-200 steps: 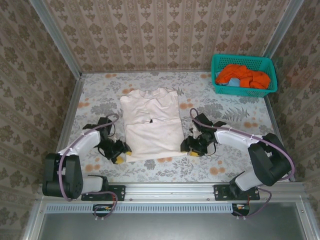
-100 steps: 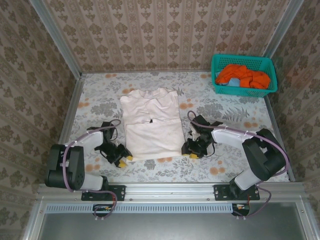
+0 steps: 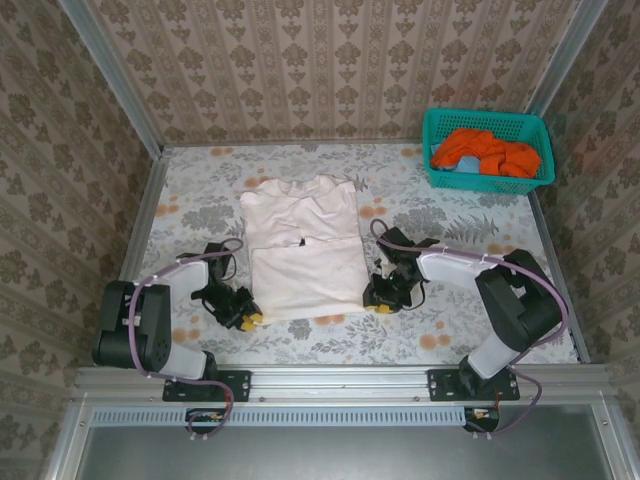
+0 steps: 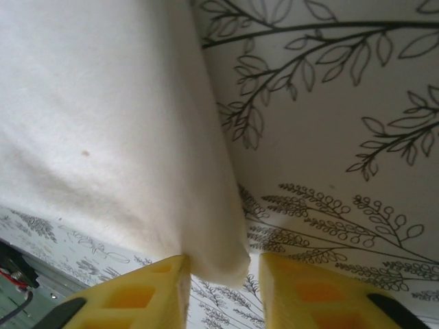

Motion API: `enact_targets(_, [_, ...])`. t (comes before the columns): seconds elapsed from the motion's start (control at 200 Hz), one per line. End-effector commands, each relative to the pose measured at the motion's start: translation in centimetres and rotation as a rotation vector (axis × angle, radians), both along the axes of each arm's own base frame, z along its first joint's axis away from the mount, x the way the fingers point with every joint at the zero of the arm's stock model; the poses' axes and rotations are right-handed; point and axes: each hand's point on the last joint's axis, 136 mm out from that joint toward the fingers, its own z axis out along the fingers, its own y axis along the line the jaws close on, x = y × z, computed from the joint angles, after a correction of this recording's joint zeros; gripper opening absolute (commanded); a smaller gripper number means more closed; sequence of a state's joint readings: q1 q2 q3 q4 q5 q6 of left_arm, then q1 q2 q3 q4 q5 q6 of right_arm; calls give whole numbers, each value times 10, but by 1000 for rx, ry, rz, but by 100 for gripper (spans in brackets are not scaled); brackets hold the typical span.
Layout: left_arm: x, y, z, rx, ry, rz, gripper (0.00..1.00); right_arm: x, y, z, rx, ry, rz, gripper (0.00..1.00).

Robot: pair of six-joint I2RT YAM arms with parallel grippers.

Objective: Fold and stack the t-shirts

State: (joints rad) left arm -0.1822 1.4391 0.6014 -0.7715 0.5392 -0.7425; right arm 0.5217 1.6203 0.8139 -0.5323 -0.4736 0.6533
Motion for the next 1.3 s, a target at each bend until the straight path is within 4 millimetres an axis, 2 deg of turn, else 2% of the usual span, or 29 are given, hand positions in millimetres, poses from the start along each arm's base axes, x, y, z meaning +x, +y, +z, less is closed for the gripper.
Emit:
enact_targets(0.0, [6,1,-8,22,-17,-13,12,1,-2,-1,-35,13,11,29])
enact_targets(0.11, [10,2,-9,37,-27,-27,0,4,2,2,-21,11,15,16])
enact_targets(0.28, [10,7,2,109,-46,-128,0,-1,-1,2,-31,29,23,0])
enact_targets(0.49, [-2,1,19,142,-76,-237,0,-19,-12,10,-30,17,40,0])
enact_targets(0.72, [-32,-12,27,126,-72,-299,0,-59,-25,11,-1,47,37,0])
enact_targets(0.82, [-50,-24,33,93,-84,-343,0,-76,-23,20,43,24,43,0])
enact_targets(1.01, [-75,-32,49,20,-94,-332,0,-109,-23,38,90,13,51,0])
enact_targets(1.17, [-81,-34,79,-44,-169,-317,0,-124,-33,62,120,-21,19,0])
enact_targets(1.295, [-83,-38,97,-94,-202,-305,0,-126,-34,76,140,-42,7,0])
